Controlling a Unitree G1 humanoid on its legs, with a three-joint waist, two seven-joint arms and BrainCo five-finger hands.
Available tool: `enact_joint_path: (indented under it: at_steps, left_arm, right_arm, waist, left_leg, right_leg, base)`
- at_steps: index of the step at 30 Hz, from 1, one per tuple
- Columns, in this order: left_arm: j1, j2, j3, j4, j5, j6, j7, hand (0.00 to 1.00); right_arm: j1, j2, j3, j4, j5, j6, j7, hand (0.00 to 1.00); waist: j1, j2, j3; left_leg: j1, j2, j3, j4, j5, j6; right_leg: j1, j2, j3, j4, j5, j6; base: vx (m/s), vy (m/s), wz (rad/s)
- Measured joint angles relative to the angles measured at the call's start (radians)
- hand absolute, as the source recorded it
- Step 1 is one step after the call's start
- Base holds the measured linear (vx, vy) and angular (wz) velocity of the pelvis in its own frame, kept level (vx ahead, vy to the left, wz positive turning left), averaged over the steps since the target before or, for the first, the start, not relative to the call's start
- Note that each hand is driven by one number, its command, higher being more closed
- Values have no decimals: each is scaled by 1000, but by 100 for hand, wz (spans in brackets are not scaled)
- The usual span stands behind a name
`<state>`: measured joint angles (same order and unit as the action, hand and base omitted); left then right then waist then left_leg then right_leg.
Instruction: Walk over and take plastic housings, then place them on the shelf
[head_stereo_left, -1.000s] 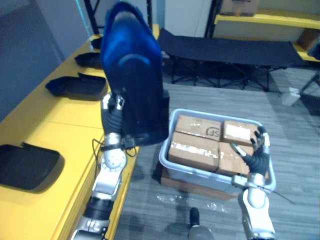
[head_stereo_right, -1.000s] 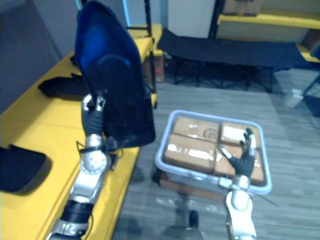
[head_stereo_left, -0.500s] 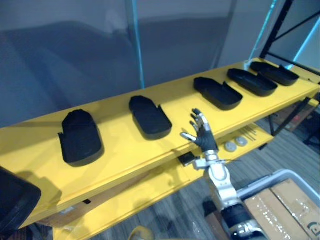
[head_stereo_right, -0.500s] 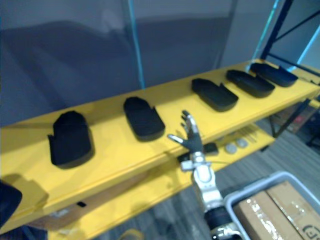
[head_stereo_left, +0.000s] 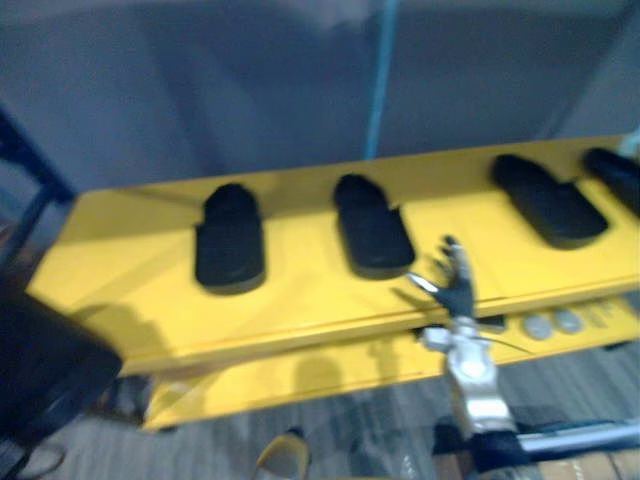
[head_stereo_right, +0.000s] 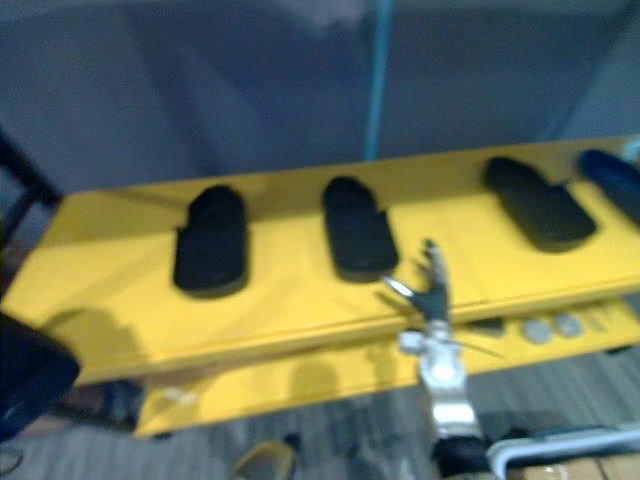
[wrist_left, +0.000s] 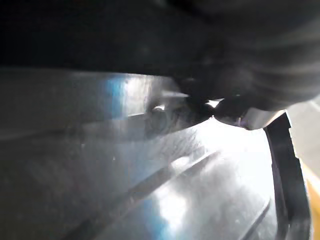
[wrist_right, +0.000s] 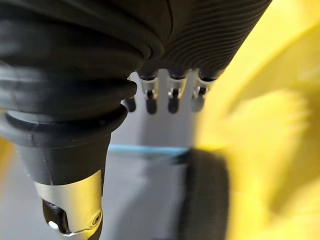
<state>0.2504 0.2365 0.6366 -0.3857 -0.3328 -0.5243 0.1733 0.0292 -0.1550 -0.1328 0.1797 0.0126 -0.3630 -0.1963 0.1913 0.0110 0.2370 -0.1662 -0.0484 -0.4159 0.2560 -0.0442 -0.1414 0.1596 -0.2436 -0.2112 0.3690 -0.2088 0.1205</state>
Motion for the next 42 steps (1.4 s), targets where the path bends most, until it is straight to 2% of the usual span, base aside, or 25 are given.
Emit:
enact_joint_path:
  at_steps: [1,3,5,6,7,11,13,17,25,28,30,31,32,33,34,35,36,37,38,39,40,42]
  left_arm:
    - [10,-2,9,0,1,2,2,100]
    - [58,-60,-24,-18,12,10,11,100]
    - [77,-60,-31,-50,28,18,8,100]
    - [79,-62,-32,-53,28,18,8,100]
    - [85,-66,-31,-68,28,26,6,100]
    - [93,-74,-31,-80,28,28,1,100]
    - [92,-85,-31,-80,28,31,1,100]
    - [90,-88,-33,-79,29,41,3,100]
    - [49,-90,-103,-79,68,38,9,100]
    - [0,-84,-93,-79,99,31,8,100]
    - [-19,-79,-68,-81,97,28,-3,100]
    - [-18,-68,-47,-85,94,23,-14,100]
    - [-17,-66,-33,-84,88,12,-24,100]
    - [-20,-52,-19,-82,64,-4,-38,100]
    - [-21,-36,-14,-83,59,-8,-37,100]
    - [-28,2,-4,-83,57,-8,-34,100]
    - [-52,32,-8,-82,58,-1,-22,100]
    - [-71,43,-16,-82,58,3,-20,100]
    - [-116,57,-32,-78,58,5,-15,100]
    - [-143,64,-37,-73,58,9,-14,100]
    - [-219,81,-64,-46,58,29,5,100]
    - [-258,80,-78,-25,67,46,13,100]
  right_arm:
    - [-13,1,21,-2,-9,-4,1,0]
    - [-2,1,79,-91,-28,-34,-14,0]
    - [36,9,88,-130,-31,-55,-35,0]
    - [41,9,87,-130,-30,-55,-43,0]
    - [50,14,87,-130,-30,-55,-48,0]
    - [63,18,75,-136,-30,-55,-50,0]
    - [65,30,75,-136,-30,-55,-45,0]
    - [64,45,69,-145,-36,-59,-50,0]
    - [28,30,-34,-180,-88,-102,-156,0]
    - [-33,-19,-98,-213,-86,-114,-172,0]
    - [-55,-39,-129,-213,-85,-121,-194,0]
    - [-57,-42,-149,-213,-85,-122,-213,0]
    - [-60,-50,-156,-213,-84,-123,-224,0]
    - [-65,-55,-157,-209,-83,-124,-238,0]
    - [-76,-54,-157,-207,-84,-124,-239,0]
    - [-109,-53,-151,-198,-87,-124,-240,0]
    - [-153,-54,-148,-179,-92,-129,-240,0]
    - [-170,-53,-148,-169,-98,-135,-240,0]
    - [-196,-57,-140,-166,-106,-140,-241,0]
    - [-201,-60,-134,-170,-106,-142,-242,0]
    - [-200,-79,-129,-179,-106,-144,-244,0]
    - [-193,-86,-131,-186,-106,-144,-253,0]
  waist:
    - [-9,-7,6]
    - [-15,0,9]
    - [-19,1,10]
    - [-28,9,9]
    - [-49,18,6]
    - [-64,16,-16]
    - [-63,-1,-30]
    - [-63,-18,-42]
    - [-70,-2,-53]
    - [-69,-5,-56]
    - [-64,-33,-68]
    - [-61,-51,-79]
    - [-60,-36,-84]
    - [-59,-34,-92]
    - [-55,-29,-96]
    - [-50,-37,-94]
    - [-50,-36,-92]
    - [-57,-30,-89]
    - [-70,-27,-90]
    - [-74,-25,-92]
    - [-96,-24,-92]
    - [-108,-28,-92]
  left_leg:
    - [3,0,18,11,-6,-3]
    - [8,29,101,38,-18,-5]
    - [0,47,132,49,-26,-13]
    - [-6,54,135,56,-28,-14]
    - [-9,69,145,56,-28,-12]
    - [-7,101,211,18,11,-3]
    - [-8,99,229,-8,29,-4]
    - [-7,93,233,-34,52,-9]
    - [13,80,228,-71,72,-5]
    - [-2,52,199,-71,70,3]
    - [-20,26,209,-57,71,20]
    - [-27,0,239,-15,38,62]
    - [-25,-3,238,-6,25,51]
    - [-21,-1,226,-12,22,46]
    - [-11,5,227,-27,27,52]
    - [24,20,233,-73,37,67]
    - [66,35,236,-116,48,80]
    - [80,40,233,-125,49,81]
    - [101,57,231,-134,50,79]
    - [106,67,229,-140,49,80]
    - [100,89,206,-146,49,78]
    - [88,93,198,-145,51,74]
  right_leg:
    - [3,-11,-6,9,-17,6]
    - [12,-10,-9,-16,-49,27]
    - [18,-7,-11,-50,-87,43]
    - [19,-1,-13,-55,-89,51]
    - [17,8,-19,-53,-97,37]
    - [8,9,-24,-52,-103,31]
    - [-4,-1,-21,-55,-99,33]
    - [-6,-8,-26,-76,-76,51]
    - [15,-17,-44,-85,-70,57]
    - [42,-34,-103,-88,-102,45]
    - [65,-57,-135,-102,-124,13]
    - [96,-65,-147,-121,-125,-23]
    - [97,-63,-142,-71,-105,-38]
    - [-9,-87,-75,120,-41,-28]
    - [-47,-91,-48,186,-6,-21]
    - [-100,-107,-35,285,68,-25]
    - [-147,-133,-33,375,120,-53]
    - [-156,-135,-38,396,87,-66]
    - [-167,-122,-36,379,14,-69]
    - [-177,-111,-35,354,-6,-72]
    - [-199,-72,-23,243,-23,-69]
    - [-202,-42,8,148,-8,-54]
  base:
    - [-132,-92,-71]
    - [-96,-108,-76]
    - [-129,-96,-52]
    - [-153,-59,-14]
    - [-119,-28,6]
    - [-72,1,8]
    - [0,0,0]
    - [49,-4,2]
    - [14,-14,6]
    - [-15,7,55]
    - [106,61,69]
    - [187,21,42]
    - [196,134,53]
    - [121,169,30]
    - [89,222,16]
    - [73,123,-21]
    - [56,108,-19]
    - [10,113,-8]
    - [-36,88,6]
    - [-155,86,20]
    - [-184,50,29]
    - [-120,-61,36]
